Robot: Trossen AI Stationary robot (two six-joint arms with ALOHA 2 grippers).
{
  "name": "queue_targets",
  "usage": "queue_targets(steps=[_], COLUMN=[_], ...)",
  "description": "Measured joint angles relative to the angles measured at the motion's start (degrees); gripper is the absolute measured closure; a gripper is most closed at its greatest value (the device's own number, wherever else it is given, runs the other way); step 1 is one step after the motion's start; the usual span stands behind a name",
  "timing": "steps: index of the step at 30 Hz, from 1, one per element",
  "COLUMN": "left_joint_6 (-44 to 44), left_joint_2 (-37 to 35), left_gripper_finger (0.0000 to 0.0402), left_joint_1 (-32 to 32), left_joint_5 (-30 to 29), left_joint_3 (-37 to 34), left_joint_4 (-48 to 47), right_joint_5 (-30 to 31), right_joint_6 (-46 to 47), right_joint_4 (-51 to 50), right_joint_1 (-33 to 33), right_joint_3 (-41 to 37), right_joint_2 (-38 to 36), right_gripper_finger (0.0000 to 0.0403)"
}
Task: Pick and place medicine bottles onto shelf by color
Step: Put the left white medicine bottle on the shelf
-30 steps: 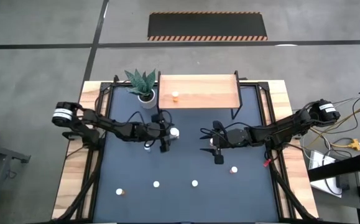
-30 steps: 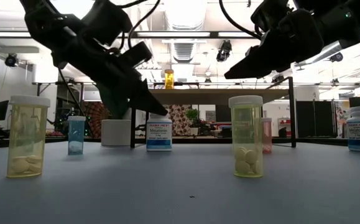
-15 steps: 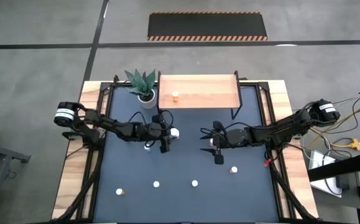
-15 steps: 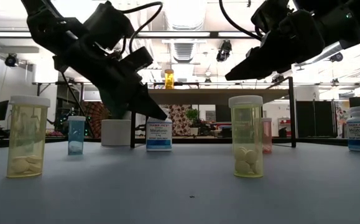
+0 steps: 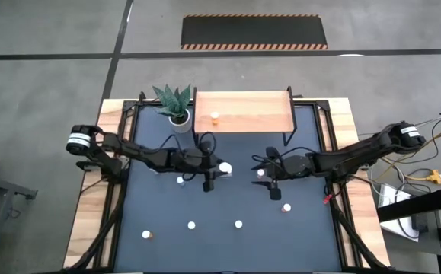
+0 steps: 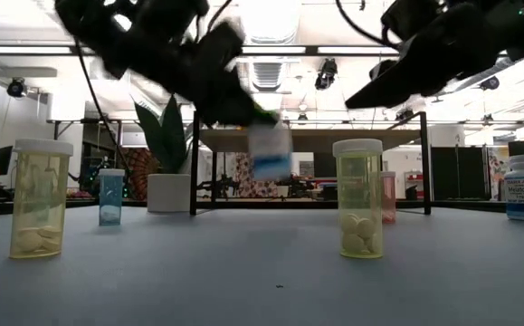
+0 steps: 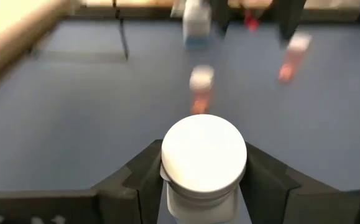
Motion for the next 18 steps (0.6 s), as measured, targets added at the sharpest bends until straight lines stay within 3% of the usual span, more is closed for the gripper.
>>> queue_targets(steps=[7,18], left_joint_6=[7.2,19.5], left_joint_2=[0.2,0.4], left_gripper_finger=[0.0249,0.0249], left_joint_1=[0.4,8.5], left_joint_5=[0.0,0.6], left_joint_3=[16.6,28.9], left_joint_4=[-20.7,-24.8], right_joint_5=[-4.5,-7.0], right_joint_6=[-0.2,-0.9], right_joint_4=[0.1,0.3], right_joint_1=[0.0,0.0], right_joint_3=[-1.9,-2.3], right_joint_2=[-5.2,-5.6], right_gripper_finger=[0.0179,0.0179])
